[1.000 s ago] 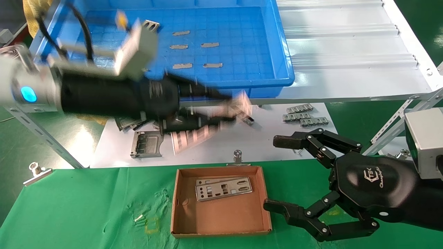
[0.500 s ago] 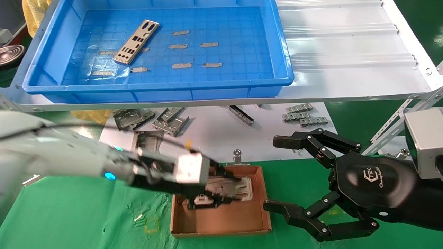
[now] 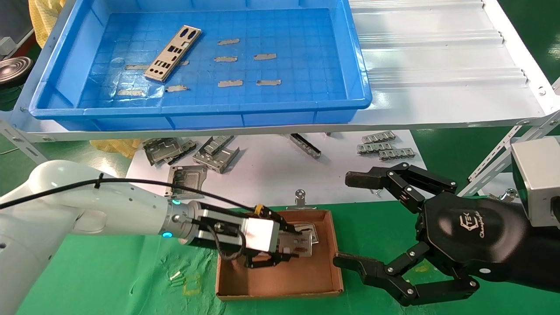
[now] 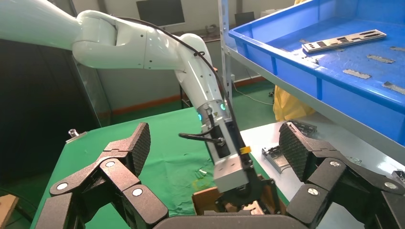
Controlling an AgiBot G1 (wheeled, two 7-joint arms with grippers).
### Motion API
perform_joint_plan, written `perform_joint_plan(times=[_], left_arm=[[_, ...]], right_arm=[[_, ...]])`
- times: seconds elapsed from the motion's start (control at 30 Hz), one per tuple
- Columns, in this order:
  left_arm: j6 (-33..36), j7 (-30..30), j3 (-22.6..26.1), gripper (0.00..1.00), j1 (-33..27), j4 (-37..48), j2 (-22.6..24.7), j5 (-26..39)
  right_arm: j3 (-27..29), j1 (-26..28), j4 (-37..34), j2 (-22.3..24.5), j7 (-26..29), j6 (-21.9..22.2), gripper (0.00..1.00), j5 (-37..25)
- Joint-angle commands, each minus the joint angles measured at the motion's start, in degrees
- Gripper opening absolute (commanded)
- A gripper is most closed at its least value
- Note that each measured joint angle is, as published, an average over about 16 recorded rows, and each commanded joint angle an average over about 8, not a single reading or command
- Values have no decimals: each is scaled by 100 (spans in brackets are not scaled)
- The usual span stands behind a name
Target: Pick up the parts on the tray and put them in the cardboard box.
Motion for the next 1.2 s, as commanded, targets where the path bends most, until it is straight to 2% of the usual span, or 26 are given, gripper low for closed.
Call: perform_joint_plan(times=[0.03,0.33,0.73,1.0,1.2], left_arm=[[-93,35,-1,100,-6,66,42,15],[245,-112,-161,100,-167,370,-22,-274],[1387,-1196,-651,100,-289,1123,-500,-1196],[1418,-1217,-669,100,-263,1122,-528,-1222],[1400,-1384,-783,100,-108,784,-701,-1333]], right_arm=[[0,0,0,0,0,0,100,0],[0,0,0,0,0,0,100,0],[0,-1,-1,1,0,1,100,0],[1,-1,-1,1,0,2,100,0],[1,-2,-2,1,0,2,100,0]])
